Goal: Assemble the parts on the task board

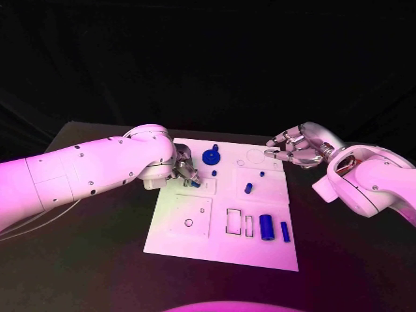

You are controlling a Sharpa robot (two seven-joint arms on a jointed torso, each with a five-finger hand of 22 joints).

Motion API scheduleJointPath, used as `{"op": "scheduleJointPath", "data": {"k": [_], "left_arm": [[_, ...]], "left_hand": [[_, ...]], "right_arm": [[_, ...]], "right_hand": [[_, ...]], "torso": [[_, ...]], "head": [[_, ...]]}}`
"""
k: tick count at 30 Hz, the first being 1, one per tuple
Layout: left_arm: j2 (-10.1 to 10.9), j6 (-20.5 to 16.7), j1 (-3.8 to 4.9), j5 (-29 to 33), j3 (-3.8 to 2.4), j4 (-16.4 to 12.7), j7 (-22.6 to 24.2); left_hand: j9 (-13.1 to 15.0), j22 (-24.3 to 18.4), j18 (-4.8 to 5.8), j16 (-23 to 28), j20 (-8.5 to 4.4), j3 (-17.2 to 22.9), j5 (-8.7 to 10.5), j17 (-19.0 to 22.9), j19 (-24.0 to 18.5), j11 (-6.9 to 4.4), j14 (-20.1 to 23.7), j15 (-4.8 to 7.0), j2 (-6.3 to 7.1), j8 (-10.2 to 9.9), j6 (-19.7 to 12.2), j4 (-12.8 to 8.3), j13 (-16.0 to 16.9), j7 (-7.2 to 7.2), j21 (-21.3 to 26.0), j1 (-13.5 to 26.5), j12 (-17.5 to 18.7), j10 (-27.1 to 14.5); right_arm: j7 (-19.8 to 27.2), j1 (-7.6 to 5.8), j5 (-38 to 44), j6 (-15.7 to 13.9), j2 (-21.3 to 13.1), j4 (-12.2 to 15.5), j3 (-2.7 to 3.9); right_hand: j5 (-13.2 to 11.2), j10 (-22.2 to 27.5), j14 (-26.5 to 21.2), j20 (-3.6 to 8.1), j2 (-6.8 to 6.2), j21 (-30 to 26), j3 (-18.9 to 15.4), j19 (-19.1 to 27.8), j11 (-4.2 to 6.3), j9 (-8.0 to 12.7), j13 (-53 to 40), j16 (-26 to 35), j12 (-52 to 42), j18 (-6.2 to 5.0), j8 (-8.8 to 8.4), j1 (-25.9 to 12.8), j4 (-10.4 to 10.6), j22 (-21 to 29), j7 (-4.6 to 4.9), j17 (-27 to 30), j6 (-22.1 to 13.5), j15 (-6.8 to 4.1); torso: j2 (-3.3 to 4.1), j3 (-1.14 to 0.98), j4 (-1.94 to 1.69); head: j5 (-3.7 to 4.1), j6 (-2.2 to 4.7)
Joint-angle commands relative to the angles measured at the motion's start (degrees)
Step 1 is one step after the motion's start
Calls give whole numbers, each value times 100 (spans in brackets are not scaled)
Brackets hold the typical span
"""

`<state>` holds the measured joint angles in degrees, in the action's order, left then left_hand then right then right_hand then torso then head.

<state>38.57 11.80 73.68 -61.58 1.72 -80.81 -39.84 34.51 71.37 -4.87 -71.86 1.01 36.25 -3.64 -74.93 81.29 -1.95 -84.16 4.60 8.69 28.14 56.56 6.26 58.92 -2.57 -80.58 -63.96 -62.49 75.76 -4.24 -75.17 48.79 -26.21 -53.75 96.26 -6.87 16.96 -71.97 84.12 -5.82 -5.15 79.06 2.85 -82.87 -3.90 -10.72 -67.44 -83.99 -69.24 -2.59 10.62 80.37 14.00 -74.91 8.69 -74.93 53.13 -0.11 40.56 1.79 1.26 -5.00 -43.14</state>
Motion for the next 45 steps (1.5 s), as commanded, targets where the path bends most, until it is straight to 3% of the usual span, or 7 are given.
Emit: {"op": "scheduleJointPath", "data": {"k": [1,35,45], "left_arm": [[-24,225,-14,-23,11,-9,-71],[-113,63,-13,-49,11,48,-131],[-108,88,-13,-52,10,70,-154]], "left_hand": [[9,5,104,22,3,-23,-9,-157,43,15,-200,37,-3,25,92,1,5,38,-28,56,-35,43],[56,126,126,28,-11,-798,-4,-179,102,-19,-211,67,-118,28,270,346,163,79,-88,528,-191,174],[61,131,126,33,-8,-1077,-3,-183,103,-14,-212,63,-80,9,285,439,172,74,-88,598,-197,175]], "right_arm": [[4,5,28,73,3,2,0],[7,6,28,69,8,-3,-1],[8,7,27,66,-1,-3,-1]], "right_hand": [[24,15,345,10,7,-19,-32,29,17,7,9,20,26,-38,19,-45,-6,-721,-13,-506,14,-38],[31,21,342,11,9,-32,-42,35,18,9,20,30,34,-41,23,-61,-2,-714,-14,-492,14,-38],[31,21,342,11,9,-32,-42,35,18,9,20,30,34,-41,23,-61,-2,-714,-14,-492,14,-38]], "torso": [[-1,-2,-2],[-1,0,-4],[-1,1,-4]], "head": [[6,-8],[24,-14],[35,-14]]}}
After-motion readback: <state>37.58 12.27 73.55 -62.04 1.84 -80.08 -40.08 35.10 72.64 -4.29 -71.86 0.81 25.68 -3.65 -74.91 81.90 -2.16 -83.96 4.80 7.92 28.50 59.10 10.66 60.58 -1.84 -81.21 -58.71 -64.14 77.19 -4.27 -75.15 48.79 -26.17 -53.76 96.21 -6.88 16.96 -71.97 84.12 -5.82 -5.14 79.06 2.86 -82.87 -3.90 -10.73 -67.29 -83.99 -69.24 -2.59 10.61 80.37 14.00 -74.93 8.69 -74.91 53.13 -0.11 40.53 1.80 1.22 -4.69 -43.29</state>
